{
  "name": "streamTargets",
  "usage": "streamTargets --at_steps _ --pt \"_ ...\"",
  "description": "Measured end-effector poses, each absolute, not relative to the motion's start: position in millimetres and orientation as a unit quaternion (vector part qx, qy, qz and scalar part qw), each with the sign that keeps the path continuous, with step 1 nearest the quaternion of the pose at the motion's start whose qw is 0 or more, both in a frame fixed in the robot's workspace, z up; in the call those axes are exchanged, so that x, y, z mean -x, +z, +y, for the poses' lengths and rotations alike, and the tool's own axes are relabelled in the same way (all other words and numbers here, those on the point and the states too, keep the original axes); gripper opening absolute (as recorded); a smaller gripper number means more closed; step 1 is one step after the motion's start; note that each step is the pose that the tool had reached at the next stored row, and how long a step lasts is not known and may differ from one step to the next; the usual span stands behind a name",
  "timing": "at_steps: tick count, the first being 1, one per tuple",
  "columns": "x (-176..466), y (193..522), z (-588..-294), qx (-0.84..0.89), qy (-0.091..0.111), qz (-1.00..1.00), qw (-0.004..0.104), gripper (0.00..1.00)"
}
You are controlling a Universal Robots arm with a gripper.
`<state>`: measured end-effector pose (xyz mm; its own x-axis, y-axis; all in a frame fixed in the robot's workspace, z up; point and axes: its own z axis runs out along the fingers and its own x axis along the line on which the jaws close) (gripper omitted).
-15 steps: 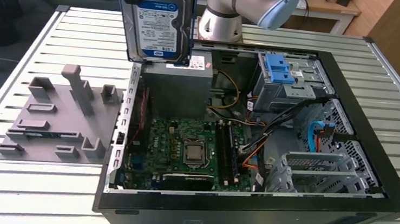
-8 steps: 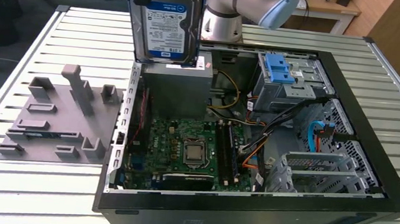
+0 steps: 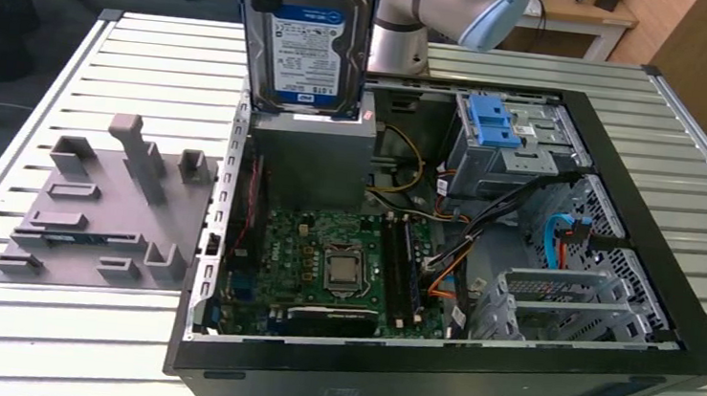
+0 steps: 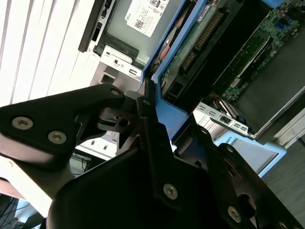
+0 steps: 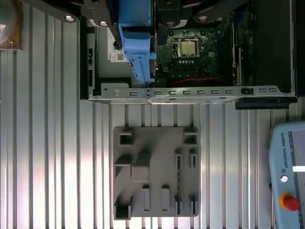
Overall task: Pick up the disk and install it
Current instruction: 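Pick up the disk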
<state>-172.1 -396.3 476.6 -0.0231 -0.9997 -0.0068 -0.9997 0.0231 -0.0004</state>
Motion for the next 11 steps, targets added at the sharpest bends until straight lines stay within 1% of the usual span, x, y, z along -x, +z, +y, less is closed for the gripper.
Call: streamTargets --at_steps 11 --pt "166.2 475.7 -403.7 0.699 0.002 0.715 0.003 0.36"
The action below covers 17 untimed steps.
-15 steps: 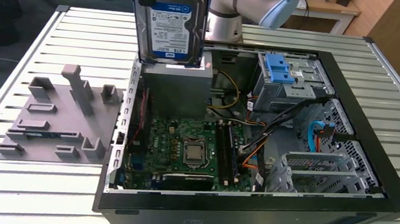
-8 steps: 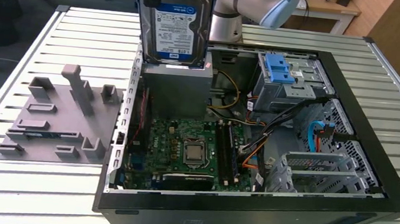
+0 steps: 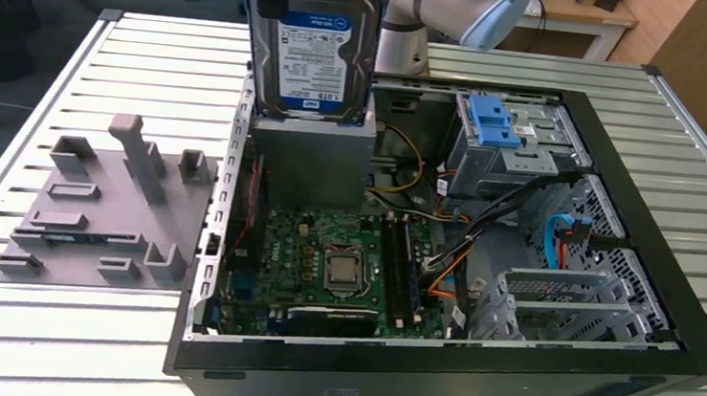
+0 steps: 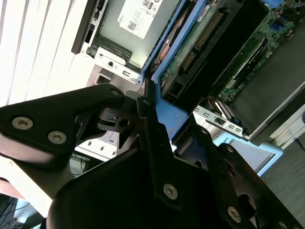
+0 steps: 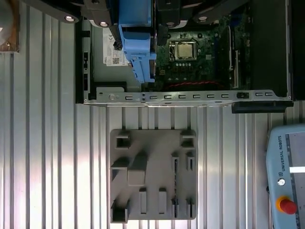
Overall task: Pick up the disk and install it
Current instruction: 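Pick up the disk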
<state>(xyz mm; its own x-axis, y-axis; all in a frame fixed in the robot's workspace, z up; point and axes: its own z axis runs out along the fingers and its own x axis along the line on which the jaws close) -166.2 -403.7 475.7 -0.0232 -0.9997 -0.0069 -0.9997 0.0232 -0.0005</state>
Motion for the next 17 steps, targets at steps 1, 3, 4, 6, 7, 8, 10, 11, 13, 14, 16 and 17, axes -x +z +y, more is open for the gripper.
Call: streamTargets --at_steps 1,3,4,6,7,8,10,11,13,14,16,17 --pt "165.2 475.6 -404.0 0.699 0.002 0.715 0.003 0.36" --pt "163.3 475.4 -404.6 0.699 0.002 0.715 0.003 0.36" --pt "162.2 475.3 -404.9 0.699 0.002 0.715 0.003 0.36" --pt "160.1 475.2 -405.9 0.699 0.002 0.715 0.003 0.36" --pt "159.1 475.1 -406.5 0.699 0.002 0.715 0.003 0.36" --pt "158.1 474.9 -407.3 0.699 0.002 0.715 0.003 0.36" --pt "155.9 474.6 -409.1 0.699 0.002 0.715 0.003 0.36" --pt "154.7 474.5 -410.0 0.699 0.002 0.715 0.003 0.36" --pt "152.1 474.2 -412.1 0.699 0.002 0.715 0.003 0.36" --pt "150.9 474.1 -413.2 0.699 0.002 0.715 0.003 0.36" --pt "148.6 473.7 -415.4 0.699 0.002 0.715 0.003 0.36" --pt "147.5 473.6 -416.5 0.699 0.002 0.715 0.003 0.36"
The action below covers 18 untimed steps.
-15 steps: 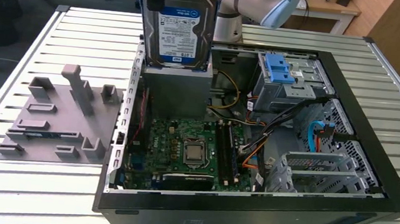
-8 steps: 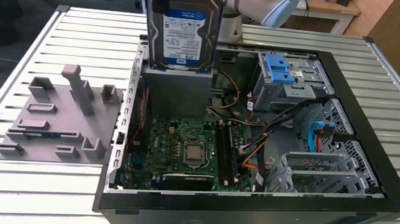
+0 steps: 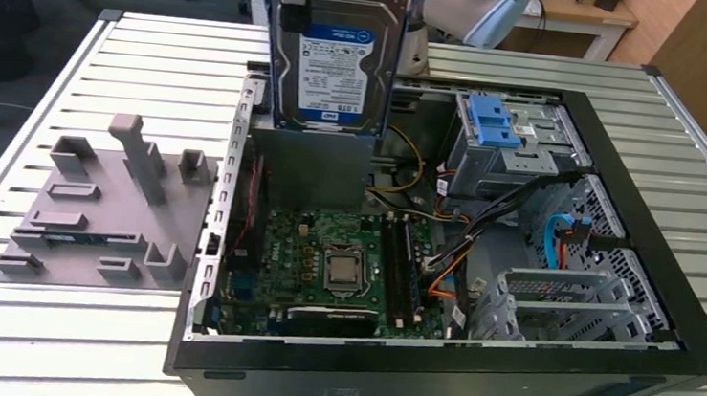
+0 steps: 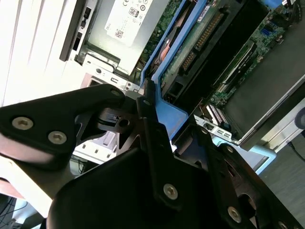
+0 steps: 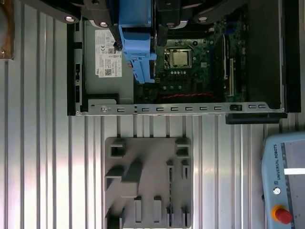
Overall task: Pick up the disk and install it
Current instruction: 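Pick up the disk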
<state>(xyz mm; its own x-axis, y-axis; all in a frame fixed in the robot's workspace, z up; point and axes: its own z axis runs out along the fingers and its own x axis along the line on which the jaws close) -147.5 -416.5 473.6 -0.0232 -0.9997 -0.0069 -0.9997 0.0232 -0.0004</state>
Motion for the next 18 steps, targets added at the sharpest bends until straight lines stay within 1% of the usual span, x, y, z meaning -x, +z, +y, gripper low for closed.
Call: streamTargets --at_steps 18 --pt "123.3 472.2 -429.5 0.699 0.002 0.715 0.002 0.36"
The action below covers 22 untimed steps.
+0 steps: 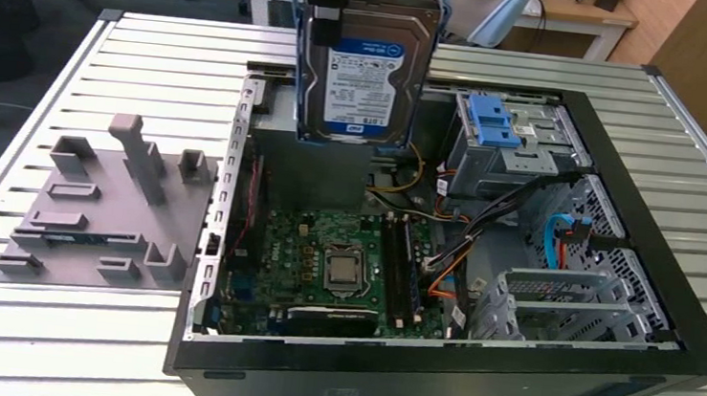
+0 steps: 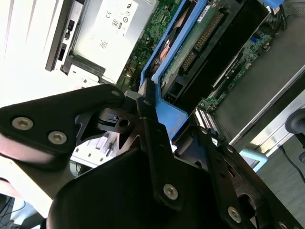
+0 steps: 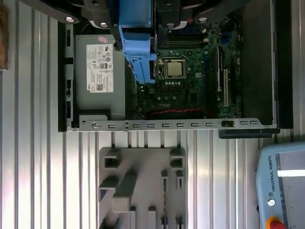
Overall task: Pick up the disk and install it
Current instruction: 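Pick up the disk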
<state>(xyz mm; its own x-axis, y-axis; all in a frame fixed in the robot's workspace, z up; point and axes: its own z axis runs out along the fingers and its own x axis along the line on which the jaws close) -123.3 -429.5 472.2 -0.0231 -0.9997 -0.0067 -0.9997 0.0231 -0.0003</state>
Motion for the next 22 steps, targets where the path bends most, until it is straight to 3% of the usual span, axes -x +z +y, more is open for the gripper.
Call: streamTargets --at_steps 22 --pt "90.3 470.6 -435.7 0.699 0.002 0.715 0.003 0.36"
